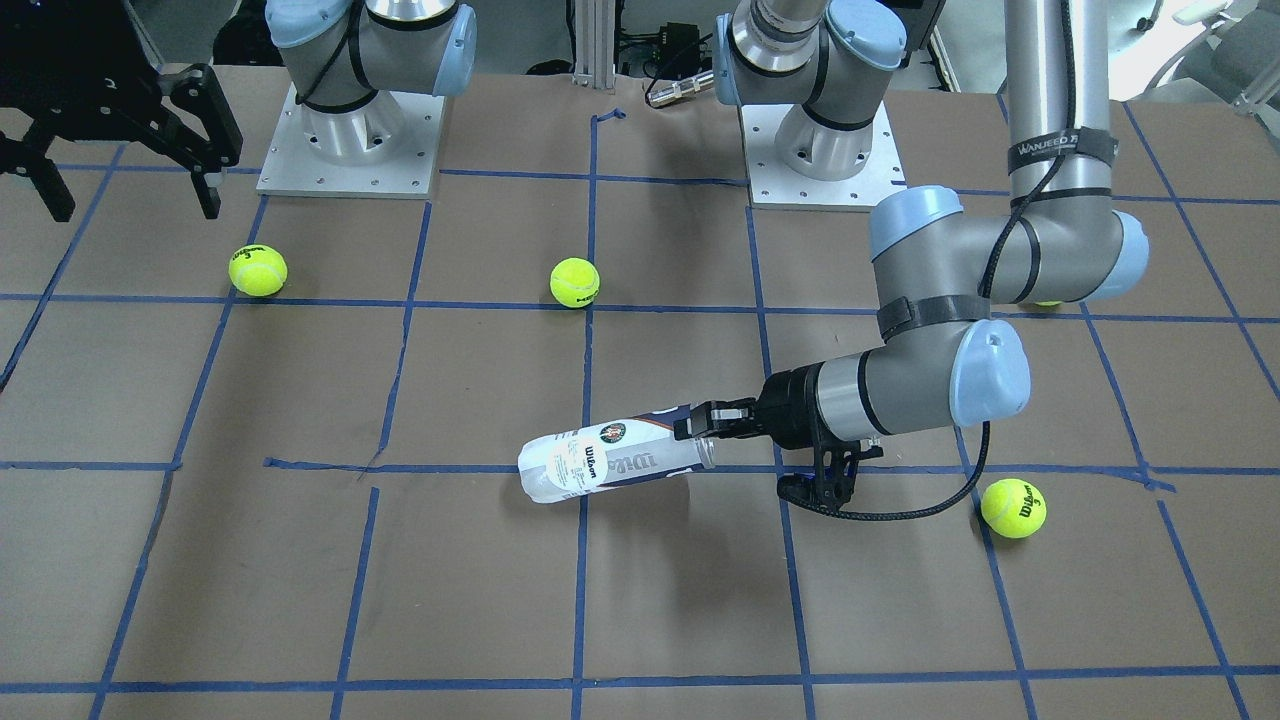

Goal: Lift up tennis ball bucket
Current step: 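Close the left gripper on the can's rim, then lift the can with the left gripper, tilting it upright, then lower the upright can onto the table and open the left gripper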

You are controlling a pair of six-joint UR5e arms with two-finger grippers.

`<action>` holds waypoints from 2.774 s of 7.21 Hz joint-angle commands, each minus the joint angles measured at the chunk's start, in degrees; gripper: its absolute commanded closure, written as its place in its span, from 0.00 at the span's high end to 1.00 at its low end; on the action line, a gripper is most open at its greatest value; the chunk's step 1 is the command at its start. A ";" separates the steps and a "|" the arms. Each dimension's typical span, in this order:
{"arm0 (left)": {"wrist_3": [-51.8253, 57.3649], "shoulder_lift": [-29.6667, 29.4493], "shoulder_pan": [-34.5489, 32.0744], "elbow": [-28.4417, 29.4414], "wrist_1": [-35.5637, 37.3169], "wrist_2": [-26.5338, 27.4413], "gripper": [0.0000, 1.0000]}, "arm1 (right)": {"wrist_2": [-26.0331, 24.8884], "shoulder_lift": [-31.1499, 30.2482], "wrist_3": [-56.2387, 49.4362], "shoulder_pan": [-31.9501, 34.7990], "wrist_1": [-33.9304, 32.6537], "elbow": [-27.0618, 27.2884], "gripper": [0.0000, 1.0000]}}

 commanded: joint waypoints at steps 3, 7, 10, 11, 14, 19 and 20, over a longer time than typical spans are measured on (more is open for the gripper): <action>-10.43 6.85 -8.01 9.26 0.31 10.80 0.00 | -0.04 0.32 0.03 -0.09 -0.10 0.15 1.00; -11.34 4.86 -15.50 18.24 1.81 34.21 0.00 | -0.04 0.40 0.03 -0.17 -0.10 0.15 1.00; -11.42 -3.40 -23.13 24.65 0.41 42.93 0.00 | -0.04 0.40 0.03 -0.35 0.08 0.15 1.00; -9.68 -5.60 -23.24 29.38 -6.74 45.99 0.00 | -0.04 0.40 0.03 -0.35 0.08 0.15 1.00; -6.15 -9.66 -24.12 33.91 -10.42 51.46 0.00 | -0.04 0.40 0.03 -0.26 -0.01 0.15 1.00; -2.45 -10.37 -24.12 29.63 -3.59 51.91 0.90 | -0.13 0.49 0.03 -0.53 -0.19 0.15 1.00; -2.36 -9.59 -24.12 28.21 -1.82 51.82 1.00 | -0.13 0.58 0.03 -0.44 0.16 0.15 1.00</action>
